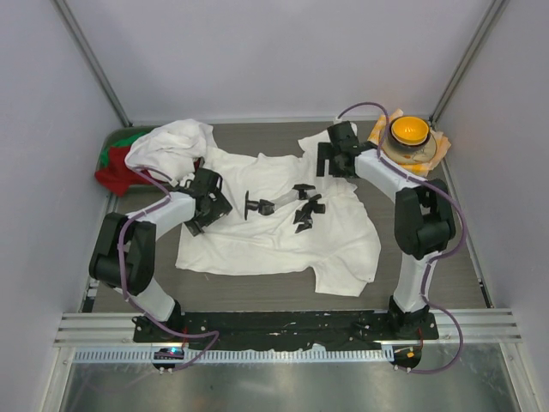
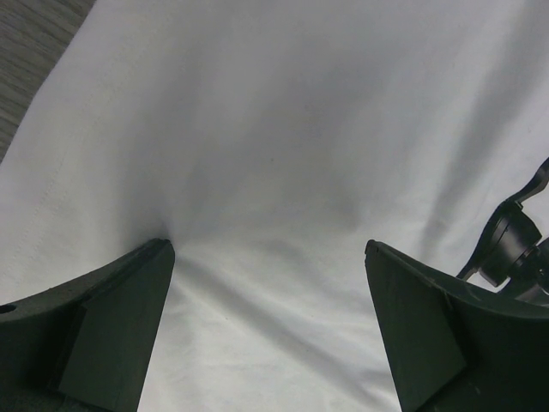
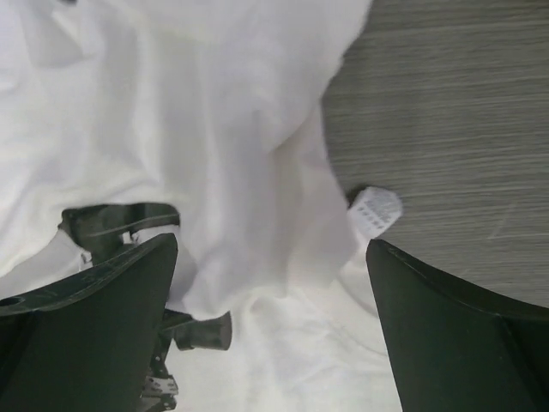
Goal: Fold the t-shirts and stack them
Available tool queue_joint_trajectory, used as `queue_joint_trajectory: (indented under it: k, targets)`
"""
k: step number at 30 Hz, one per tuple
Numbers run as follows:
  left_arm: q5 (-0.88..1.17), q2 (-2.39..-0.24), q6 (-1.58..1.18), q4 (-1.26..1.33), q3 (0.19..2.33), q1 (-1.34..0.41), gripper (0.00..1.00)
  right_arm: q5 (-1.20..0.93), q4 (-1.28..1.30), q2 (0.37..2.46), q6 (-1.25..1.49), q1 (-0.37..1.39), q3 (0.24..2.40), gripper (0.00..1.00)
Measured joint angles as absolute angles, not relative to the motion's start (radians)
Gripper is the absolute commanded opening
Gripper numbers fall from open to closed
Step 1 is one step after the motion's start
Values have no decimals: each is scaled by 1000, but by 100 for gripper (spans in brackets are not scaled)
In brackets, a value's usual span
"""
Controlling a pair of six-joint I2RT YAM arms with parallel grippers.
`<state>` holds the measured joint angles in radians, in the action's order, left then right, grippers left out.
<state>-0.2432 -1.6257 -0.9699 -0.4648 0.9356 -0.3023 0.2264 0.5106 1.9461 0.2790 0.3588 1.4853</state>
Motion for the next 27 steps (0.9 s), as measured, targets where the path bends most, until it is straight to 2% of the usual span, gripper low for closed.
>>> queue_joint_trajectory:
  k: [4,8,16,27]
  targets:
    - [-243,-1625,-970,-464,935,-302,100,288,493,1911,306,299,1487,99]
    - [-243,-1622,-970,-464,933,-302,100,306,503,1972,337,249,1549,98]
    - [-244,-1617,-970,-479,931,-302,100,265,507,2237,379,217,1872,95]
    - [-255,-1624,-967,-510,961,-302,100,167,503,2471,418,201,2255,94]
